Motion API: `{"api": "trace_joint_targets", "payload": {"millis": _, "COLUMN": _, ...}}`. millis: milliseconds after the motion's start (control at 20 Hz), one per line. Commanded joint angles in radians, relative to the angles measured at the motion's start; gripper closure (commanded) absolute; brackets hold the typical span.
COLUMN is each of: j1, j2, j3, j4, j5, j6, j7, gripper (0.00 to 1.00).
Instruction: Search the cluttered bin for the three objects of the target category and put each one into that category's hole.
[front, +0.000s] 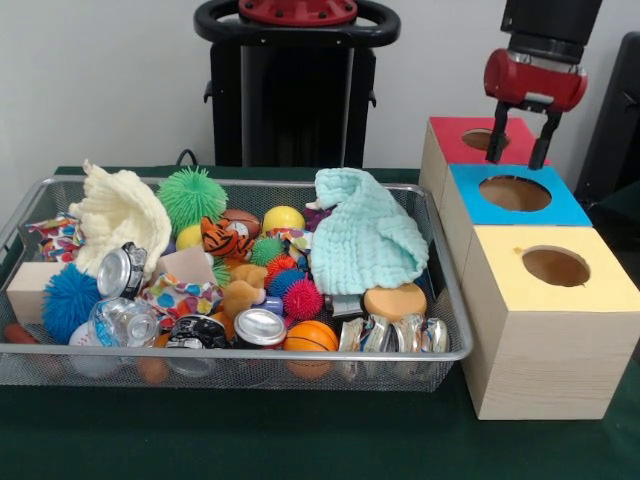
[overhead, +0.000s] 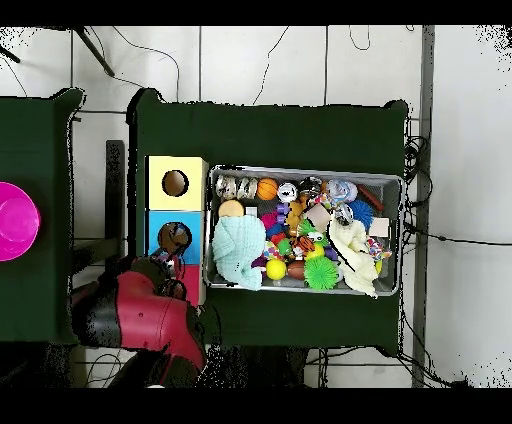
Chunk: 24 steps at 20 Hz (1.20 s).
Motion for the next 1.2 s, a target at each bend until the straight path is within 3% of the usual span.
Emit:
{"api": "trace_joint_targets", "payload": {"millis": 50, "j1": -0.028, "j2": -0.089, "j3": 0.011, "j4": 0.095, "j5": -0.064, "j6": 0.177, "j7": 0.143, "gripper": 0.0}}
{"api": "trace_joint_targets", "payload": {"millis": 300, "j1": -0.044, "j2": -0.119, "j3": -0.017, "j4": 0.093, "j5": -0.097, "j6": 0.204, "j7": 0.124, "gripper": 0.0}}
{"api": "trace_joint_targets", "payload": {"millis": 650, "j1": -0.2, "j2": -0.119, "j3": 0.05, "j4": 0.124, "j5": -0.172, "j6": 0.078, "j7": 0.075, "gripper": 0.0}}
{"api": "trace_joint_targets", "payload": {"millis": 1200, "j1": -0.302, "j2": -0.084, "j3": 0.073, "j4": 0.048, "j5": -0.262, "j6": 0.065, "j7": 0.084, "gripper": 0.0}}
